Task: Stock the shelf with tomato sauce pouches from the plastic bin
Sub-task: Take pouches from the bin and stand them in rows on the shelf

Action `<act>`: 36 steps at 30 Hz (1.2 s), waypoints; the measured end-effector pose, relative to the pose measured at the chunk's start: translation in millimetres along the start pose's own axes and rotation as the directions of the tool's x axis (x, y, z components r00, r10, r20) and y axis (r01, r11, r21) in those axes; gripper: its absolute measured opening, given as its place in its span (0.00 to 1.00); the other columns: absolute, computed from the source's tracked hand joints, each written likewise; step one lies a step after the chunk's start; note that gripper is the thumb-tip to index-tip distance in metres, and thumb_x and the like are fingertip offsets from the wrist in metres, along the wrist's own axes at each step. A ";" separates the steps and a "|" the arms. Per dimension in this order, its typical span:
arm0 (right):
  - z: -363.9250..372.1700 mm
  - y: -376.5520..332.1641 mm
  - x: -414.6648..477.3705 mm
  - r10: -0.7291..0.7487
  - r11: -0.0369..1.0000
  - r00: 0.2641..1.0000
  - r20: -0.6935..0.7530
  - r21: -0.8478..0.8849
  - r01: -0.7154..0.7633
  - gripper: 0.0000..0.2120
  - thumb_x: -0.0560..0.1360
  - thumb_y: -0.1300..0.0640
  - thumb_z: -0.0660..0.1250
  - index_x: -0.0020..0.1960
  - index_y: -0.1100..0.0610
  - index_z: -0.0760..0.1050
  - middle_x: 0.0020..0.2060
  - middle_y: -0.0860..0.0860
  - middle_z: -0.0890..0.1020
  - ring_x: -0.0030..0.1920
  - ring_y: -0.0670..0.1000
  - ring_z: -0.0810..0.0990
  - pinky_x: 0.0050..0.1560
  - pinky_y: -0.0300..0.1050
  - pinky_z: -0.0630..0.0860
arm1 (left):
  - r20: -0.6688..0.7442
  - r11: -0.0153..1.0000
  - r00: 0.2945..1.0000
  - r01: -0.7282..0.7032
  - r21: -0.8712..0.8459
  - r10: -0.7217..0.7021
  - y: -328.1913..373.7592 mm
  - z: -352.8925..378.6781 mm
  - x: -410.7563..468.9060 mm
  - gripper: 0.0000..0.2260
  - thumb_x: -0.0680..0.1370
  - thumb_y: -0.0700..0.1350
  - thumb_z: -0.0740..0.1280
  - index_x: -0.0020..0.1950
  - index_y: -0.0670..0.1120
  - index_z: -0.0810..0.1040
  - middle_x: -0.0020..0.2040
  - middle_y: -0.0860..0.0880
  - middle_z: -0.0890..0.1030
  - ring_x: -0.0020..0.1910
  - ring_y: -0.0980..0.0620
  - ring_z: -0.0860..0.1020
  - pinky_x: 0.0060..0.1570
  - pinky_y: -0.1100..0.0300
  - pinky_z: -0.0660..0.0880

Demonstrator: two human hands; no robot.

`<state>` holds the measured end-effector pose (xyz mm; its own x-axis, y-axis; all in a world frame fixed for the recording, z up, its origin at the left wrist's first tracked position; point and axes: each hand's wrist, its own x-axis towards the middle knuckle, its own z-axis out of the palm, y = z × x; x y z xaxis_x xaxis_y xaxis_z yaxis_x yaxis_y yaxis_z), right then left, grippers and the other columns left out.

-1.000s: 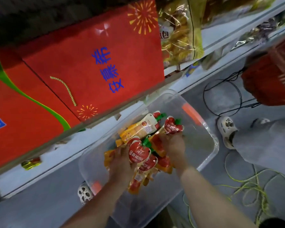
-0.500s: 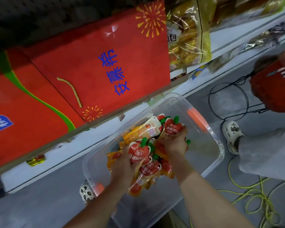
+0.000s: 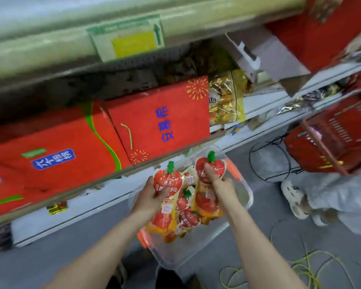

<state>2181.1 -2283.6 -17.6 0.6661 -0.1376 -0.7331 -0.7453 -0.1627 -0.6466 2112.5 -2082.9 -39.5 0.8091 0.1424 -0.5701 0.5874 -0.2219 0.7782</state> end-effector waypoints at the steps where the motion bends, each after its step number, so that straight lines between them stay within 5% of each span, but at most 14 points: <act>1: 2.6 -8.3 -12.4 -0.033 0.999 0.999 0.012 -0.012 0.033 0.47 0.55 0.21 0.71 0.58 0.56 0.79 0.51 0.54 0.85 0.52 0.56 0.84 0.59 0.57 0.79 | -0.026 0.999 0.999 -0.031 -0.028 0.030 11.8 -9.6 -9.3 0.33 0.74 0.62 0.66 0.76 0.53 0.60 0.71 0.52 0.71 0.70 0.49 0.70 0.69 0.50 0.67; 4: 13.2 -46.2 -66.4 -0.166 0.986 0.983 0.078 -0.001 0.167 0.35 0.62 0.26 0.71 0.53 0.55 0.82 0.46 0.52 0.87 0.49 0.53 0.86 0.59 0.56 0.79 | -0.095 0.980 0.980 -0.182 -0.077 0.174 46.1 -40.9 -38.5 0.17 0.74 0.59 0.69 0.61 0.61 0.70 0.56 0.58 0.81 0.58 0.55 0.79 0.62 0.49 0.74; 6: 20.4 -66.3 -92.8 -0.257 0.965 0.960 0.106 -0.014 0.260 0.27 0.67 0.32 0.72 0.49 0.55 0.83 0.43 0.51 0.88 0.47 0.53 0.87 0.58 0.56 0.80 | -0.128 0.952 0.955 -0.283 -0.115 0.268 71.1 -63.5 -60.3 0.15 0.73 0.57 0.69 0.58 0.58 0.72 0.51 0.58 0.83 0.53 0.56 0.81 0.60 0.47 0.76; 10: 41.5 -106.0 -140.7 -0.410 0.908 0.904 0.123 -0.043 0.418 0.33 0.61 0.26 0.71 0.48 0.55 0.83 0.43 0.50 0.88 0.47 0.53 0.86 0.58 0.57 0.79 | -0.220 0.876 0.884 -0.451 -0.172 0.412 115.1 -112.4 -106.8 0.21 0.69 0.58 0.70 0.59 0.53 0.73 0.53 0.52 0.83 0.54 0.52 0.81 0.59 0.44 0.76; 12: 51.6 -128.1 -166.3 -0.490 0.865 0.858 0.156 -0.033 0.500 0.37 0.61 0.26 0.71 0.50 0.59 0.82 0.44 0.58 0.87 0.48 0.60 0.85 0.57 0.61 0.79 | -0.280 0.834 0.840 -0.521 -0.179 0.465 131.8 -137.6 -127.5 0.23 0.68 0.59 0.71 0.59 0.52 0.74 0.54 0.49 0.83 0.55 0.50 0.81 0.59 0.43 0.76; 14: 62.0 -151.3 -192.3 -0.585 0.799 0.779 0.225 -0.009 0.602 0.41 0.64 0.29 0.72 0.46 0.70 0.78 0.47 0.69 0.82 0.49 0.70 0.81 0.53 0.68 0.78 | -0.358 0.792 0.784 -0.587 -0.165 0.507 148.1 -163.6 -148.3 0.23 0.68 0.58 0.71 0.60 0.52 0.74 0.54 0.48 0.83 0.54 0.51 0.81 0.60 0.46 0.76; 16: 74.9 -176.8 -218.4 -0.627 0.756 0.708 0.325 0.033 0.654 0.40 0.65 0.30 0.72 0.43 0.71 0.77 0.47 0.71 0.82 0.48 0.73 0.80 0.50 0.71 0.77 | -0.434 0.756 0.726 -0.640 -0.142 0.533 163.2 -189.8 -167.8 0.21 0.68 0.58 0.71 0.59 0.57 0.74 0.55 0.50 0.83 0.54 0.54 0.80 0.60 0.51 0.75; 20: 113.3 -227.6 -267.6 -0.732 0.614 0.540 0.415 0.057 0.788 0.18 0.73 0.39 0.66 0.40 0.55 0.79 0.43 0.62 0.85 0.45 0.65 0.84 0.54 0.66 0.78 | -0.552 0.708 0.637 -0.697 -0.114 0.538 186.7 -242.7 -203.6 0.14 0.73 0.50 0.72 0.56 0.54 0.75 0.50 0.55 0.84 0.52 0.57 0.81 0.56 0.55 0.75; 25: 182.9 -282.1 -309.4 -0.811 0.450 0.328 0.485 0.158 0.879 0.12 0.78 0.49 0.69 0.43 0.57 0.79 0.38 0.55 0.86 0.39 0.51 0.84 0.45 0.54 0.81 | -0.711 0.674 0.500 -0.737 -0.051 0.494 194.9 -320.1 -225.1 0.24 0.67 0.59 0.71 0.59 0.50 0.76 0.54 0.49 0.83 0.54 0.48 0.81 0.58 0.43 0.76; 31: 283.7 -338.3 -332.1 -0.812 0.472 0.295 0.504 0.269 0.839 0.05 0.77 0.56 0.70 0.44 0.57 0.78 0.36 0.48 0.85 0.33 0.41 0.83 0.32 0.35 0.77 | -0.828 0.652 0.392 -0.757 -0.042 0.401 184.0 -418.1 -221.4 0.18 0.69 0.55 0.72 0.58 0.55 0.77 0.54 0.50 0.83 0.55 0.49 0.81 0.59 0.41 0.76; 36: 382.6 -374.2 -327.4 -0.807 0.480 0.295 0.512 0.276 0.833 0.06 0.77 0.55 0.71 0.44 0.58 0.80 0.41 0.50 0.86 0.36 0.42 0.83 0.34 0.34 0.76 | -0.859 0.636 0.362 -0.770 -0.055 0.363 168.6 -482.8 -208.8 0.15 0.74 0.47 0.73 0.60 0.55 0.77 0.55 0.53 0.83 0.56 0.53 0.81 0.57 0.48 0.77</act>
<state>2230.4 -1803.8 383.6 0.7824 0.5908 0.1973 0.1885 0.0773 -0.9790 2050.2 -1684.4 337.9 0.5195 0.7991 0.3025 -0.2486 -0.1973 0.9483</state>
